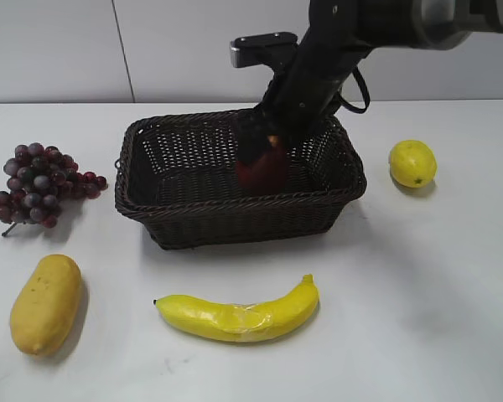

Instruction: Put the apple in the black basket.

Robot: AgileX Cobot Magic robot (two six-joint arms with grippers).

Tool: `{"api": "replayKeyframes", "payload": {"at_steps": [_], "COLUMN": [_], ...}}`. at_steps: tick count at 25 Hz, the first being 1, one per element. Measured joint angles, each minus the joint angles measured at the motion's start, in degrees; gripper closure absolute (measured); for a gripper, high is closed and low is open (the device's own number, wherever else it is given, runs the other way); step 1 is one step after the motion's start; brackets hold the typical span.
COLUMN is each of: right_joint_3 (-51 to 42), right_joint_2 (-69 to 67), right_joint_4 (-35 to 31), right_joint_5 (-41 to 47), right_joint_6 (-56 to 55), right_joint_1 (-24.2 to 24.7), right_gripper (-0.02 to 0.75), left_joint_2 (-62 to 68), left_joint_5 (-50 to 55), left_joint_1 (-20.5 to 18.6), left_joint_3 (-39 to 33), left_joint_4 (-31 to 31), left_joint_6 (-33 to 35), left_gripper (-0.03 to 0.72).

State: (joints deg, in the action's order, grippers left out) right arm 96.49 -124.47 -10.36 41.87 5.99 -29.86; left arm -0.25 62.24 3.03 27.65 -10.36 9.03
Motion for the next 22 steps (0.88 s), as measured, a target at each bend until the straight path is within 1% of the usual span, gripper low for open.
{"api": "replayKeyframes", "payload": {"at_steps": [3, 4, 6, 9, 12, 15, 18, 22], "right_joint_3": [0.0, 0.0, 0.2, 1.2, 4.5, 10.5, 16.3, 19.9], "right_joint_2": [-1.3, -1.5, -1.7, -1.7, -1.7, -1.5, 0.6, 6.4], "right_joint_4": [0.0, 0.0, 0.0, 0.0, 0.0, 0.8, 3.7, 12.6], "right_joint_5": [-1.1, -1.4, -2.2, -2.1, 1.5, 7.0, 12.8, 17.6], "right_joint_6": [0.1, 0.3, 0.7, 1.5, 2.0, 2.2, 2.2, 0.3], "right_joint_1": [0.0, 0.0, 0.0, 0.0, 0.0, 0.0, 0.0, 0.6], "right_gripper": [0.167, 0.157, 0.097, 0.082, 0.080, 0.080, 0.080, 0.080], "left_joint_2": [0.0, 0.0, 0.0, 0.0, 0.0, 0.0, 0.0, 0.0], "left_joint_5": [0.0, 0.0, 0.0, 0.0, 0.0, 0.0, 0.0, 0.0], "left_joint_1": [0.0, 0.0, 0.0, 0.0, 0.0, 0.0, 0.0, 0.0], "left_joint_3": [0.0, 0.0, 0.0, 0.0, 0.0, 0.0, 0.0, 0.0], "left_joint_4": [0.0, 0.0, 0.0, 0.0, 0.0, 0.0, 0.0, 0.0], "left_joint_6": [0.0, 0.0, 0.0, 0.0, 0.0, 0.0, 0.0, 0.0], "left_gripper": [0.452, 0.452, 0.452, 0.452, 0.452, 0.452, 0.452, 0.452]}}
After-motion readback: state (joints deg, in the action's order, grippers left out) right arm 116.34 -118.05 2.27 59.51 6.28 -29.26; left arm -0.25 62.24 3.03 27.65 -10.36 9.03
